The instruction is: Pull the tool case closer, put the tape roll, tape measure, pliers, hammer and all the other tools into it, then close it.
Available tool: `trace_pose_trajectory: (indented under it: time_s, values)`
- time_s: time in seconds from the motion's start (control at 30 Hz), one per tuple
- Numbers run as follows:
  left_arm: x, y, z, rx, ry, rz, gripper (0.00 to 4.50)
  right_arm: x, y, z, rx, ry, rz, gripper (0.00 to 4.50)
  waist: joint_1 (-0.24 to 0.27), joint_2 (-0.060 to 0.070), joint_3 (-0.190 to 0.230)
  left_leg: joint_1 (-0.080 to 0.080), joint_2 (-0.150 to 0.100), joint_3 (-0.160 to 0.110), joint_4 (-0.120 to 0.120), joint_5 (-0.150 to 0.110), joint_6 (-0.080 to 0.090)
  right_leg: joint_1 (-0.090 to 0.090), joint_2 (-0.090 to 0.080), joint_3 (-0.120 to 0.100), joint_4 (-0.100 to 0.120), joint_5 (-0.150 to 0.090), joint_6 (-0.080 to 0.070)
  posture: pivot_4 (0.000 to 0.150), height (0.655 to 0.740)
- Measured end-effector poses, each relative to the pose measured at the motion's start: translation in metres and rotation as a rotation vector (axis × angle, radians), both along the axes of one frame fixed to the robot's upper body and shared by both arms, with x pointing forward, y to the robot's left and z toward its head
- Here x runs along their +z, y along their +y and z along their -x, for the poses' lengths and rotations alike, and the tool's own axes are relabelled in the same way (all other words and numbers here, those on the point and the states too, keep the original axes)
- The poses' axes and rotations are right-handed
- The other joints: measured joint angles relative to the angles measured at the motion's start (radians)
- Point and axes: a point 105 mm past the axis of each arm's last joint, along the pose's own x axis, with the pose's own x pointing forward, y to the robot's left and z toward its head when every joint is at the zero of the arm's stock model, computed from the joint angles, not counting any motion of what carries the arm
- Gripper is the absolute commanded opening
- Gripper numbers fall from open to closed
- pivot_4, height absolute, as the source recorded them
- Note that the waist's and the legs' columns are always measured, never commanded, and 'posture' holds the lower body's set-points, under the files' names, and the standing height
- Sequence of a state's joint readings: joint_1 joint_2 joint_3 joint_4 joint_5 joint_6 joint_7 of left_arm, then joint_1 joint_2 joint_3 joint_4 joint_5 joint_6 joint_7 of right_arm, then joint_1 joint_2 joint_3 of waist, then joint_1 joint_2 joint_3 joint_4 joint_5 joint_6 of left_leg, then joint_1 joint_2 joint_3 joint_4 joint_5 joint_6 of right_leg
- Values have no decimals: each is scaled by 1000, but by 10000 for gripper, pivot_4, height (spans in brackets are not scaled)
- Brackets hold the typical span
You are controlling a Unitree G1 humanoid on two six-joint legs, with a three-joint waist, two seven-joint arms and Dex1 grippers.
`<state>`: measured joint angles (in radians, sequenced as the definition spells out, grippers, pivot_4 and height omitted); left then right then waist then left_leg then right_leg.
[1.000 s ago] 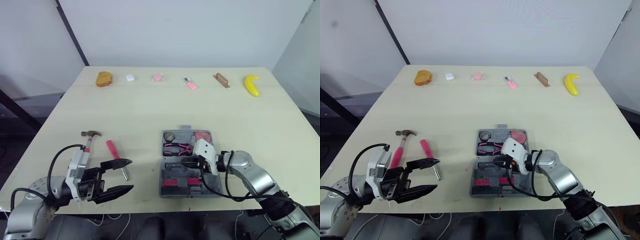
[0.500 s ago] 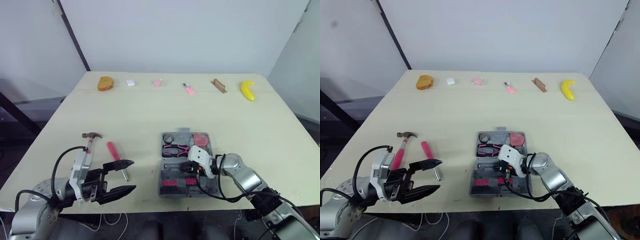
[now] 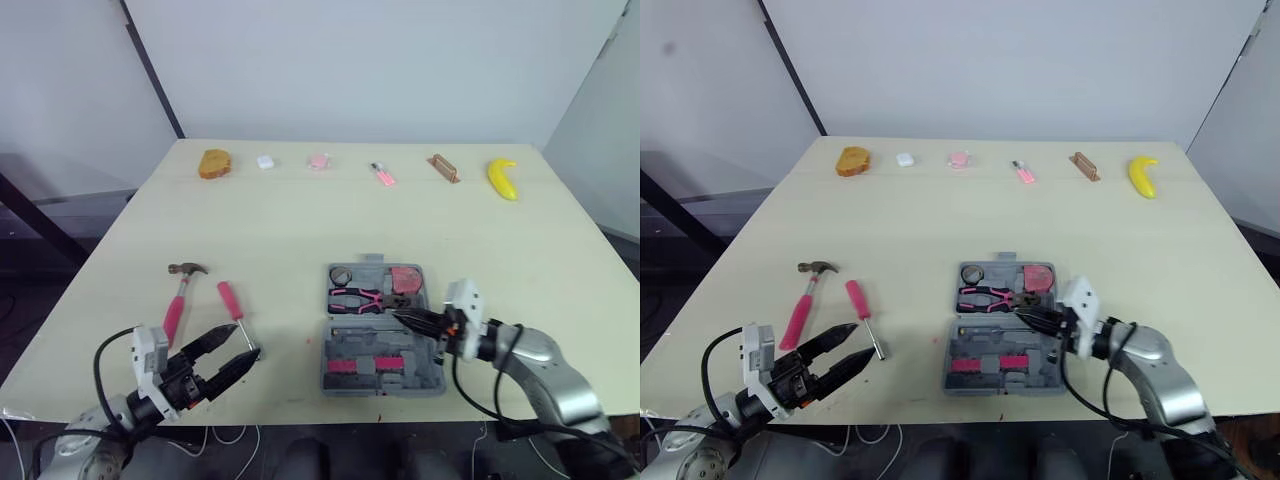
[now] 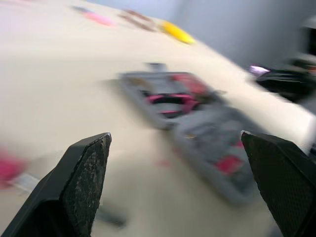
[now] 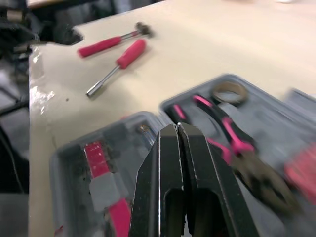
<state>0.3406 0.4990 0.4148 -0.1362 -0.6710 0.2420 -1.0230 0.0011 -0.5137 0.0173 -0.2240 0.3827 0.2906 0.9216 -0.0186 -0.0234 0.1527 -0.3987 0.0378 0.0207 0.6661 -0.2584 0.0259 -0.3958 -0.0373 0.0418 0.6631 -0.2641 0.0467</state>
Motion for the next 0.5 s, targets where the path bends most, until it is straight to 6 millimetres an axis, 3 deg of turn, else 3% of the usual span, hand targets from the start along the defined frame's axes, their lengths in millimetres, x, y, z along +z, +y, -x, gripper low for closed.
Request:
trace_pose_trajectory:
  time_s: [0.2, 0.23, 0.5]
  values:
    - [-23, 27, 23, 176, 103, -16, 45000, -29, -92, 41, -217, 106, 93, 42434, 8, 0, 0, 0, 0, 1, -1, 0, 0, 0, 1, 1, -2, -3, -4, 1500, 7400]
    - [-25, 30, 25, 190, 111, -18, 45000, -30, -100, 45, -237, 112, 95, 44018, 7, 0, 0, 0, 1, 1, 0, 0, 0, 0, 2, 1, -1, -2, -4, 1500, 7400]
    - [-30, 40, 32, 269, 131, -34, 45000, -27, -135, 64, -334, 102, 99, 44018, 5, 0, 0, 0, 1, 2, 0, 0, 0, 0, 1, 3, -2, -3, -4, 1500, 7400]
